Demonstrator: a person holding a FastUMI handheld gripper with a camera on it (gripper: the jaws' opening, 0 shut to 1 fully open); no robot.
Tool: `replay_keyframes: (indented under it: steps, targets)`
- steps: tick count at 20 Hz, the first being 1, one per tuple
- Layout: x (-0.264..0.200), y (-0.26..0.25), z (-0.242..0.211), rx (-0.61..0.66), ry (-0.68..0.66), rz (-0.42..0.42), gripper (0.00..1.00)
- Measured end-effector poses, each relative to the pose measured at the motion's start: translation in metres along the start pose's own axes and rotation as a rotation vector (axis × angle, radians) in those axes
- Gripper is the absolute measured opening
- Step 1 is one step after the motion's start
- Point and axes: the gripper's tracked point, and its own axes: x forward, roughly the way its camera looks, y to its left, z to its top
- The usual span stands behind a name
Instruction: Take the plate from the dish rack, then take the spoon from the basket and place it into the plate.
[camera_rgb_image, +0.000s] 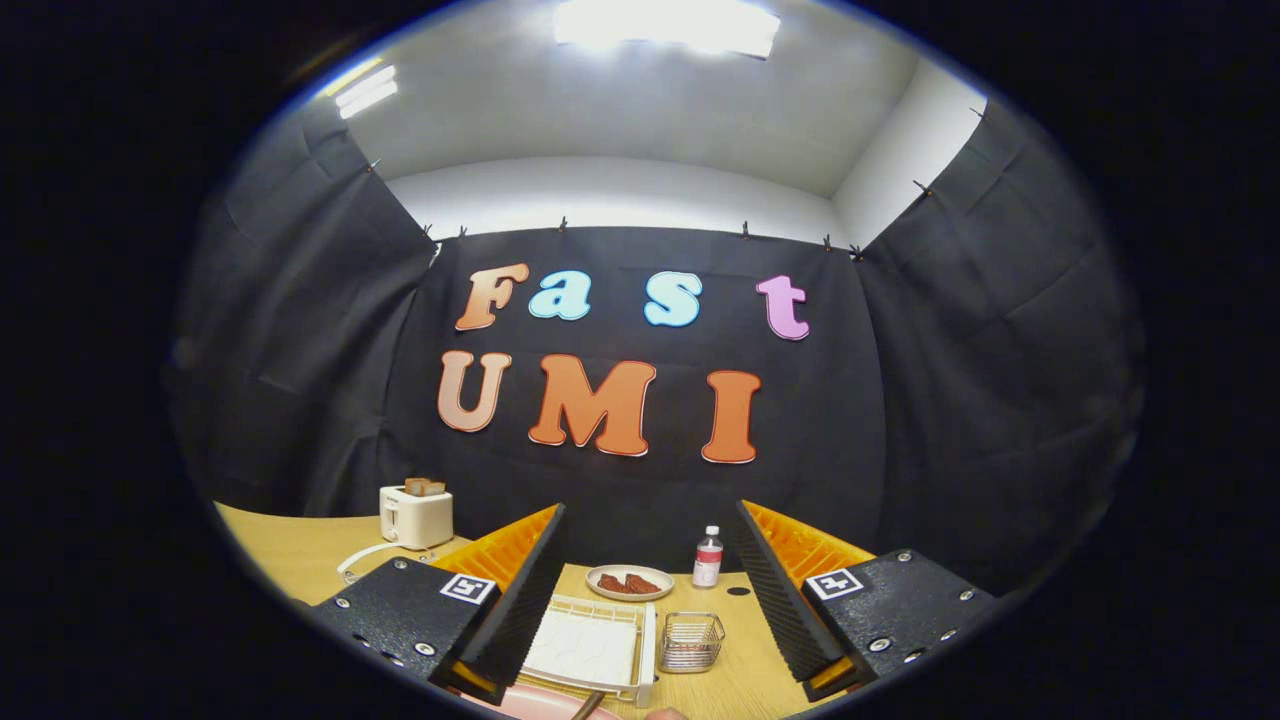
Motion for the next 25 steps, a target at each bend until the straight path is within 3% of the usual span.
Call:
replay_keyframes:
  steps: [7, 16, 20, 25]
  targets:
    - [-0.014, -0.011, 0.001, -0.06, 0.058, -0.08, 0.97]
    - [-0.018, 0.029, 0.029, -0.127, -0.046, 0.01, 0.97]
    - [-0.02, 0.029, 0.036, -0.166, -0.055, -0.01, 0.99]
    - [-0.03, 0.011, 0.048, -0.125, -0.092, -0.026, 0.99]
